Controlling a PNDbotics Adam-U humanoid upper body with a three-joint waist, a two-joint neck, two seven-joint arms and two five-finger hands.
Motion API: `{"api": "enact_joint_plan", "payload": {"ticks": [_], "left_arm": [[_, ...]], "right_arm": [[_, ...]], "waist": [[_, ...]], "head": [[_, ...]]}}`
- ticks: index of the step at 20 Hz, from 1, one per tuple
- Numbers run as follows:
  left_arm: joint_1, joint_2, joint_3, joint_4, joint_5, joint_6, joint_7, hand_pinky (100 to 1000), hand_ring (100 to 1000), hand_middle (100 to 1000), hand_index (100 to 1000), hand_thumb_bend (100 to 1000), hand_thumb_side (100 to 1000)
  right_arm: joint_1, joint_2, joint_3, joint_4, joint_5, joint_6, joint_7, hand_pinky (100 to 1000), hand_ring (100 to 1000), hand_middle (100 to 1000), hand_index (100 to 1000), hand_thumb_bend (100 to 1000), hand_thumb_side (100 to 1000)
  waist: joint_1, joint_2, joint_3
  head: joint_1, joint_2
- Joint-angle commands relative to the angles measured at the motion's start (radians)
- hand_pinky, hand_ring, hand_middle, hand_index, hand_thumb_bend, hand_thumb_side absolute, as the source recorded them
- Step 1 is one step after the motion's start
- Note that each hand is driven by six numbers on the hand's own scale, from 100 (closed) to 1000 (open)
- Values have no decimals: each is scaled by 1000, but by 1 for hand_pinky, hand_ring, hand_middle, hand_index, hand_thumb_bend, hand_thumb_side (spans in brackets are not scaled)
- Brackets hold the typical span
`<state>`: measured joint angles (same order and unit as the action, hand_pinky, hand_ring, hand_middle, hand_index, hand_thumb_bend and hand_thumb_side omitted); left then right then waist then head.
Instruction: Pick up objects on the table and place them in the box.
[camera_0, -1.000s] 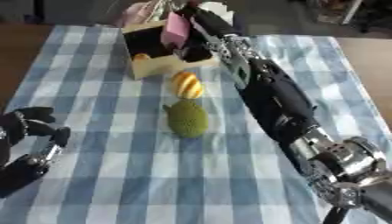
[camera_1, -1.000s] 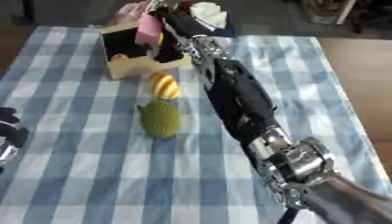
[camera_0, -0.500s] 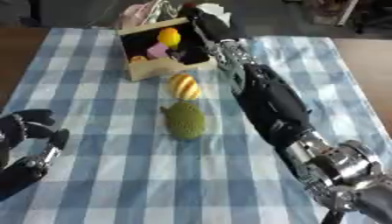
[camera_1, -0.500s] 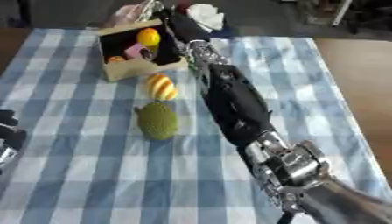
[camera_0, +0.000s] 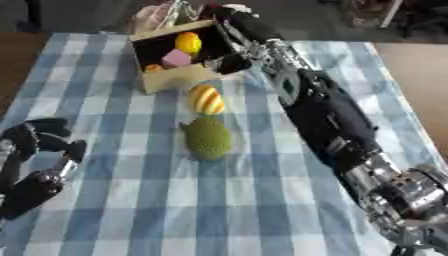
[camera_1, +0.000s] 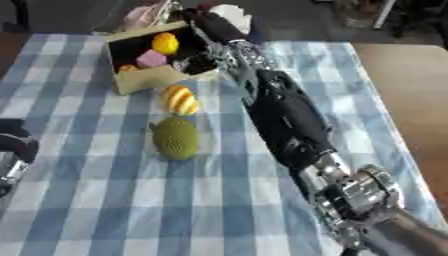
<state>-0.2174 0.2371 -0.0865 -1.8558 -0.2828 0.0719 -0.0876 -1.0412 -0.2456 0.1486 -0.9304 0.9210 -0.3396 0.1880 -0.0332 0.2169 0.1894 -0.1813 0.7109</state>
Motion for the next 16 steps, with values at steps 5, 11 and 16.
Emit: {"api": "enact_joint_plan", "payload": {"ticks": [5, 11, 16], "left_arm": [[-11, 18, 29, -21, -2, 6, 28, 679, 574, 600, 754, 401, 473], [-7, 19, 33, -16, -1, 9, 33, 679, 573, 598, 754, 403, 474], [-8, 18, 32, -13, -1, 8, 32, 679, 572, 598, 754, 403, 475]], "right_arm": [[62, -85, 116, -198, -177, -32, 153, 790, 859, 869, 965, 267, 388], [120, -102, 188, -255, -278, -50, 276, 788, 861, 865, 951, 253, 380], [141, -69, 222, -239, -315, -87, 369, 790, 864, 870, 952, 241, 370]], "waist": [[3, -14, -22], [2, -14, -31], [2, -14, -35]], "head": [[22, 2], [40, 3], [34, -1]]}}
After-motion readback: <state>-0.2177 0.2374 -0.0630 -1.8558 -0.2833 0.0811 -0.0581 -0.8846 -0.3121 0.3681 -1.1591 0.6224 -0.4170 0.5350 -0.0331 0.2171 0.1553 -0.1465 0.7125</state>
